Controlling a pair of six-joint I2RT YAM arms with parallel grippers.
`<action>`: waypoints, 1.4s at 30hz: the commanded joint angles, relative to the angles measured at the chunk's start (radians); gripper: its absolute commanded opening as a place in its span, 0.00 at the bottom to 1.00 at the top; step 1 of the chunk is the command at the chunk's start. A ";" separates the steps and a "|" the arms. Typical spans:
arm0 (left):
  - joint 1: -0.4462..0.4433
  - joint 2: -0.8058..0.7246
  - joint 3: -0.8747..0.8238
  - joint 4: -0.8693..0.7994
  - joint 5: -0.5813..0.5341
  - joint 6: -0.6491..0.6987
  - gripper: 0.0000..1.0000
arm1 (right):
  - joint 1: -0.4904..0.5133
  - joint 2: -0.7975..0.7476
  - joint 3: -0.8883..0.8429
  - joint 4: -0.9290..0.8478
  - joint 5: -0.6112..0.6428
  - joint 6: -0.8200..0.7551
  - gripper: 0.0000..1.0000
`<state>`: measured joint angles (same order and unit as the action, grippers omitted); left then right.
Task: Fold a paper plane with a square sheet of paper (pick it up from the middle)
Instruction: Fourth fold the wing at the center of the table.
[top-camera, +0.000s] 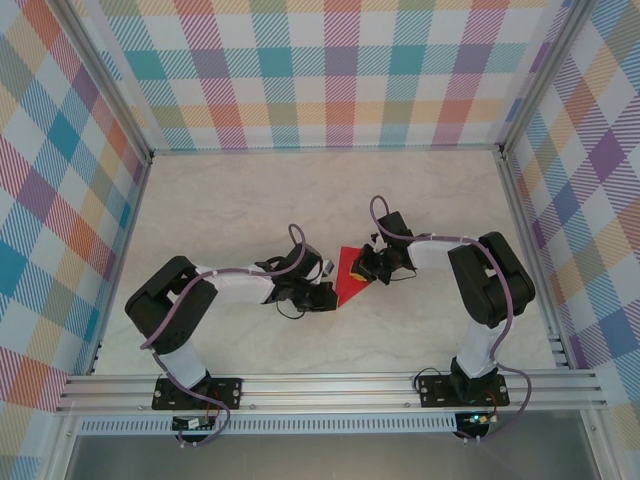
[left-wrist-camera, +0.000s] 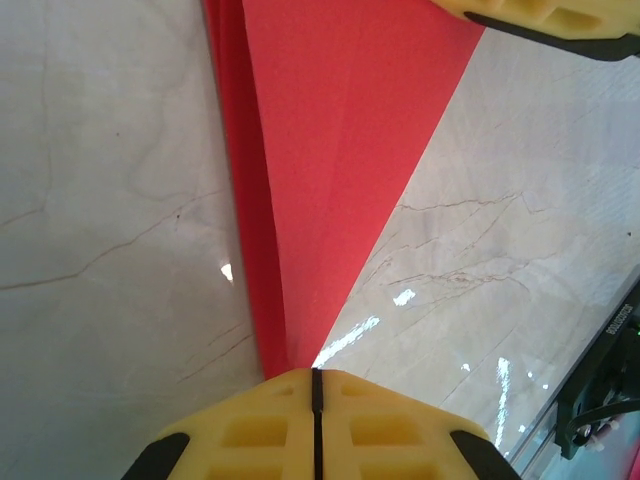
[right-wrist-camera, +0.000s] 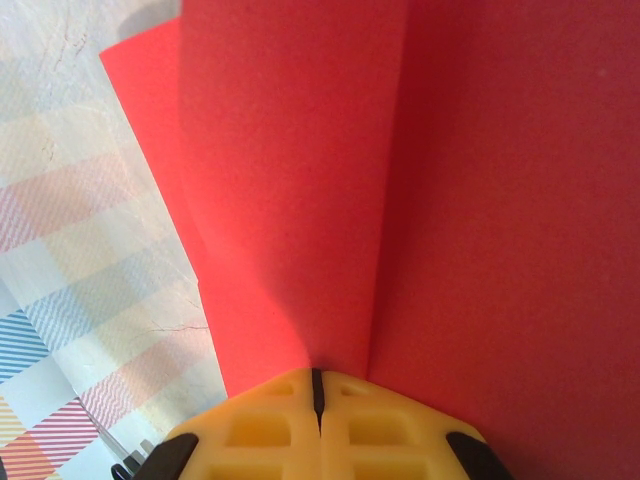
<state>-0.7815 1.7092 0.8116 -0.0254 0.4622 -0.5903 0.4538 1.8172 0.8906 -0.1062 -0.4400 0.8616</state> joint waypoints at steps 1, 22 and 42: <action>-0.011 0.017 -0.010 -0.027 0.000 -0.017 0.09 | 0.006 0.101 -0.053 -0.104 0.182 0.018 0.03; -0.011 0.034 0.029 0.002 -0.046 -0.047 0.09 | 0.006 0.110 -0.055 -0.100 0.181 0.018 0.03; -0.011 0.027 -0.030 -0.122 -0.020 -0.037 0.07 | 0.006 0.109 -0.048 -0.107 0.182 0.018 0.03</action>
<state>-0.7830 1.7435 0.8177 0.0021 0.4255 -0.6380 0.4538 1.8206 0.8913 -0.1055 -0.4435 0.8753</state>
